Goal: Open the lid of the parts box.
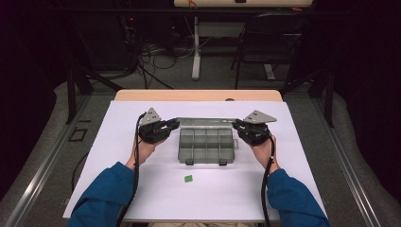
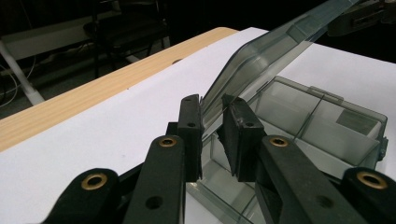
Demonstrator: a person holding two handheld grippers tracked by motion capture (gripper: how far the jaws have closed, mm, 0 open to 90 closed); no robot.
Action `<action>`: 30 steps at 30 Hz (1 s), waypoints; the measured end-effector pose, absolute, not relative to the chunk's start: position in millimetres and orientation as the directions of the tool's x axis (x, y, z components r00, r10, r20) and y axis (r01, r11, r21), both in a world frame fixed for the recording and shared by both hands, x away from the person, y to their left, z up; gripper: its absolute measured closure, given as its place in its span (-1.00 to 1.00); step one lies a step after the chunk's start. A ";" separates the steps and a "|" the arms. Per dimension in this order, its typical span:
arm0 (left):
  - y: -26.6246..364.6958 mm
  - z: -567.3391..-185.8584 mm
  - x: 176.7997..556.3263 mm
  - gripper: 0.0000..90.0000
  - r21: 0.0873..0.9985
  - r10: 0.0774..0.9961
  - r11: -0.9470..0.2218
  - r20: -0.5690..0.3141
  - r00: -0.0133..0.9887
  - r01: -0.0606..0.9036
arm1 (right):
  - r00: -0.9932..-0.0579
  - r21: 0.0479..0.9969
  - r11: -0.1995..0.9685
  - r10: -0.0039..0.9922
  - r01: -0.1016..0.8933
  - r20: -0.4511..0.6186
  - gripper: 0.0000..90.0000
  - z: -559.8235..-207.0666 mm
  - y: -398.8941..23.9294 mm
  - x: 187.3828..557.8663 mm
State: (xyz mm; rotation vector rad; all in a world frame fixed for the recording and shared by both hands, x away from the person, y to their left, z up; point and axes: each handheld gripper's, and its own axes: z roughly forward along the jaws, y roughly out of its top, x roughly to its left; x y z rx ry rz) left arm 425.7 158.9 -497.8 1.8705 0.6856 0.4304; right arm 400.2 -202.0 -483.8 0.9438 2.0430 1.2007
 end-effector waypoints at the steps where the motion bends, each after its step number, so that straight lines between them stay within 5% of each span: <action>1: 158.9 -497.8 426.5 0.73 0.923 0.636 -0.284 -0.020 0.772 0.258 | -0.580 0.897 0.343 0.804 0.279 -0.127 0.75 -483.7 -202.1 401.0; 30: 156.5 -500.5 441.2 0.77 0.931 0.666 -0.231 -0.061 0.744 0.282 | -0.547 0.903 0.290 0.834 0.318 -0.075 0.80 -490.8 -201.7 420.2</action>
